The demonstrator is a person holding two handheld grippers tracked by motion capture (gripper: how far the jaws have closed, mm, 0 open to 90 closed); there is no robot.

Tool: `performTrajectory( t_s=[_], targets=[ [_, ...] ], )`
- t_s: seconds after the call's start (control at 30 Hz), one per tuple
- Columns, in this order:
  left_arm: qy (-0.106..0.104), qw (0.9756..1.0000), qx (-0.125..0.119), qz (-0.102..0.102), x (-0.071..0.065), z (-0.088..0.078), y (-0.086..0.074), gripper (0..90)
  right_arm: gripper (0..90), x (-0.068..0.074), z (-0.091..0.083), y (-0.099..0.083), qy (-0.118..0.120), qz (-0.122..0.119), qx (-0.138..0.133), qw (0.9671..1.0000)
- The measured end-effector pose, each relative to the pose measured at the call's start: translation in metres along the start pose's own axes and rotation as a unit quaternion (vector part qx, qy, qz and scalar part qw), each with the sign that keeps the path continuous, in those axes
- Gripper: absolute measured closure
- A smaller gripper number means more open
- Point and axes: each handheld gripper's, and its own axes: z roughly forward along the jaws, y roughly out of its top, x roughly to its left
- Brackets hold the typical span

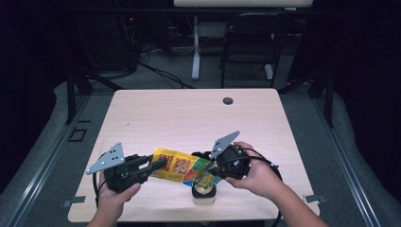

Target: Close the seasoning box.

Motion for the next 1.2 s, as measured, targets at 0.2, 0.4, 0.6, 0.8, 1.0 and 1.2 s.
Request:
performTrajectory(
  t_s=[0.2,0.4,0.6,0.8,1.0,1.2],
  targets=[
    [0.001,1.0000,0.005,0.001,-0.001,-0.001,0.001,74.8,88.4,0.001,-0.001,0.000,-0.002,-0.001,-0.001,1.0000],
    [0.000,1.0000,0.010,-0.001,-0.001,-0.002,0.000,74.4,88.1,-0.001,0.000,-0.002,0.004,0.003,-0.008,1.0000],
    [0.006,0.9998,0.017,-0.002,0.000,-0.005,-0.002,74.1,87.7,0.001,0.001,-0.006,0.007,0.007,-0.035,0.9993],
    [0.010,0.9997,0.022,-0.006,0.001,-0.010,-0.006,73.0,86.8,0.002,0.003,-0.008,0.013,0.012,-0.064,0.9978],
    [0.011,0.9998,0.014,-0.012,0.002,-0.013,-0.012,73.0,85.1,0.003,0.005,-0.012,0.016,0.028,-0.097,0.9947],
    [0.012,0.9998,0.012,-0.014,0.004,-0.015,-0.015,72.5,83.1,0.002,0.003,-0.014,0.019,0.032,-0.111,0.9931]
  ],
)
